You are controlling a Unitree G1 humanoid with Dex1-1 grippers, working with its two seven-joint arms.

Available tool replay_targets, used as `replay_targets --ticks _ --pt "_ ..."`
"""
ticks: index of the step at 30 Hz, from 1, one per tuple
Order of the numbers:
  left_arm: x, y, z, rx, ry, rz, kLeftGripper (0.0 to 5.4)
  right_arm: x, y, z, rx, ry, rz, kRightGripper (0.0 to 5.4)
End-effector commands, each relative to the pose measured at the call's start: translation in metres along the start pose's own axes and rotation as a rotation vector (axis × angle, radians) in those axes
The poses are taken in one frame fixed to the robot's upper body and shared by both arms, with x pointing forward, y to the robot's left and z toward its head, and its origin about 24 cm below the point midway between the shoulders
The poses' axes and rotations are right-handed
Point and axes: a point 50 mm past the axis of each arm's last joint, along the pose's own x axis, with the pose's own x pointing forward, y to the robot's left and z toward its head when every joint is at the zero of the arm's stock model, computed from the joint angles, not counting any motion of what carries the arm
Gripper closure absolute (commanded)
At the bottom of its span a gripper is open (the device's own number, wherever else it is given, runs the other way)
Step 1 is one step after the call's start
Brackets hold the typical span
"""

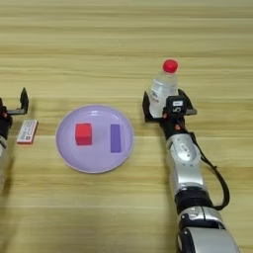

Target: Move the objects on the table

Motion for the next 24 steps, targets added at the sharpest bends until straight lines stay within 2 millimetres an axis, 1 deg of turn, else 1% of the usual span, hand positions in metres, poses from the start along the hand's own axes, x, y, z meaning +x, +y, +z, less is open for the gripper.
replay_targets --ticks 1,18,24 --pt "0.0029 0.0009 0.0030 0.018 -0.013 -0.007 0.02 0.0038 -0.0009 0.0029 -0.015 -0.004 -0.008 0.00" --pt "0.0029 0.0007 0.0031 0.018 -0.014 -0.007 0.02 0.0042 0.0005 0.0040 0.017 -0.015 0.008 0.00" --pt "0.0024 0.0009 0.0030 0.018 -0.015 -0.008 0.00 0.0034 0.0024 0.0049 0.033 -0.023 0.028 0.64"
